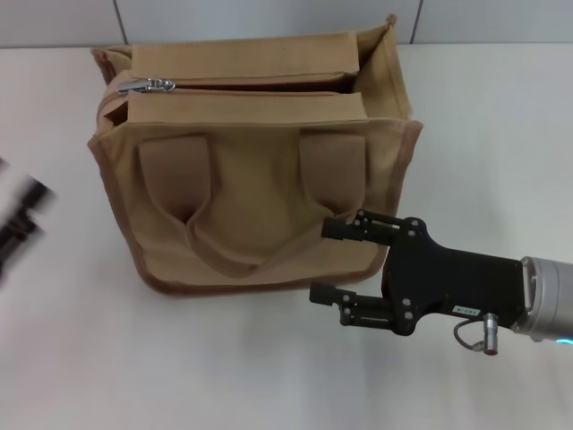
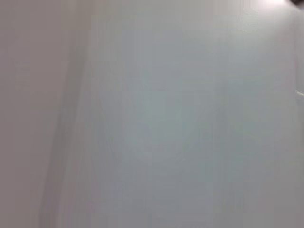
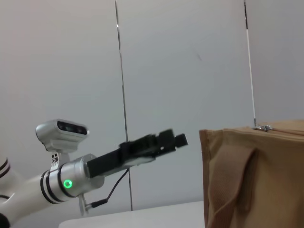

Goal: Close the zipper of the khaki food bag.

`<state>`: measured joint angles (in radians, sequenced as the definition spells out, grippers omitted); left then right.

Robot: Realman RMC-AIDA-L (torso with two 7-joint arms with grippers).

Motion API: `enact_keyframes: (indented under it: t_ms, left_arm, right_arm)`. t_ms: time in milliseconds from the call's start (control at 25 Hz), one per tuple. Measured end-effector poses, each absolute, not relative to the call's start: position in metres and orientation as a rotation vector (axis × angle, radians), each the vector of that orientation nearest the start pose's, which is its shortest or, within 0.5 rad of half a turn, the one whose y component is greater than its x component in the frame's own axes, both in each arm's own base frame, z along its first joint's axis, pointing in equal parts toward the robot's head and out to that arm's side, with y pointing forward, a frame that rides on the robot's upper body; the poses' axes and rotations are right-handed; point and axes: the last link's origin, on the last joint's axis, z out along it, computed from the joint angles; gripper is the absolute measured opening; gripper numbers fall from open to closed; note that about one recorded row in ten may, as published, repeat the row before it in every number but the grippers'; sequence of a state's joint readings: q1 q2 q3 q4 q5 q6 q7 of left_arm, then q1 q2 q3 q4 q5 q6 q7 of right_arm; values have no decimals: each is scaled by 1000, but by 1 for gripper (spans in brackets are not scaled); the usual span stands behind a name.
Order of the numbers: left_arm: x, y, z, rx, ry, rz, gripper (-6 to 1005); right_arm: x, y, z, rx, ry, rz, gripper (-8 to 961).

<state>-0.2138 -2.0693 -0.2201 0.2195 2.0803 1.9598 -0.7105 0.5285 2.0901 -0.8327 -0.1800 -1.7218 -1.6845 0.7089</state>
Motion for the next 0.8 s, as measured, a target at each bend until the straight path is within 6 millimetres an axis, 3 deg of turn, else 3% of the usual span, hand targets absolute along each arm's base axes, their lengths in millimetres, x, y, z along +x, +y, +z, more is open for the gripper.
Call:
enact_keyframes:
  t_ms: [120, 200, 400, 520, 800]
  left_arm:
    - [-344, 201, 41, -1661, -509, -1235, 771]
    - [-344, 208, 40, -1640, -535, -1244, 771]
    - [-331, 239, 30, -1744, -539, -1237, 770]
    - [-329, 263, 23, -1866, -545, -1138, 766]
    - [-321, 263, 20, -2066, -452, -1093, 757]
  right_arm:
    - [244, 264, -69, -2709, 173, 1135, 724]
    - [244, 264, -70, -2709, 174, 1132, 723]
    - [243, 264, -72, -2708, 176, 1133, 723]
    - [245, 263, -73, -2706, 185, 1124, 724]
    - [248, 262, -76, -2697, 203, 1094, 724]
